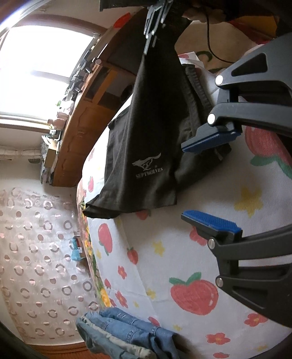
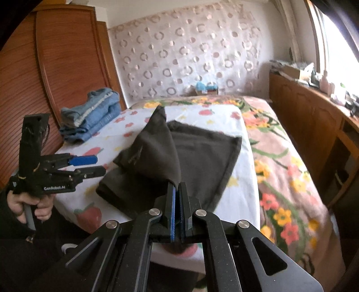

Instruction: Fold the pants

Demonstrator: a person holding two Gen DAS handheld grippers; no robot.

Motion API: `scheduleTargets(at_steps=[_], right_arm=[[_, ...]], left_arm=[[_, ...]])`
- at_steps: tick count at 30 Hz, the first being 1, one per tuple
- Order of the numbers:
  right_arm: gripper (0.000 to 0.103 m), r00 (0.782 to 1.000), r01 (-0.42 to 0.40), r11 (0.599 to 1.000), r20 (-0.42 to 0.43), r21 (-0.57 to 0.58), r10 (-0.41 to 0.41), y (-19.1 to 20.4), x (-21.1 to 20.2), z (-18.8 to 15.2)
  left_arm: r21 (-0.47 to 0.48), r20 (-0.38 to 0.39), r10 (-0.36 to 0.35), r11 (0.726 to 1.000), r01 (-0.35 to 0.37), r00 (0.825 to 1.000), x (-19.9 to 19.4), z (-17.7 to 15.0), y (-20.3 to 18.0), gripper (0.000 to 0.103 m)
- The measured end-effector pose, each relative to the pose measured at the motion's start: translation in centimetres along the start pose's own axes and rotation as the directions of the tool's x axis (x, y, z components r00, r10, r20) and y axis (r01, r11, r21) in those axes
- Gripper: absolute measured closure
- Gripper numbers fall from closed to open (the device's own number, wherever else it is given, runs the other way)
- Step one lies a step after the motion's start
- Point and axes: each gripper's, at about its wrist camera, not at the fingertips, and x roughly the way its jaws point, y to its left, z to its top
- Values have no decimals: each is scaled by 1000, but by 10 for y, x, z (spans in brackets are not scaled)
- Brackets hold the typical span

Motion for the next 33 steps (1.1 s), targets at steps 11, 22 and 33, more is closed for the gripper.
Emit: scheduleTargets(at_steps=[11,22,33], right_arm=[[102,994,33,999,-101,34,-30,-7,23,-24],[85,997,23,998,-76,54,-19,-7,15,-20],[69,999,-12,1000,-47,-6,11,13,15,-2]], left_arm=[[7,-55,18,1000,-17,998,14,-7,0,50],[-17,-33,12,1000,-13,999,7,-8,5,50],[-40,30,58,998,-57,998,-19,-4,21,50]])
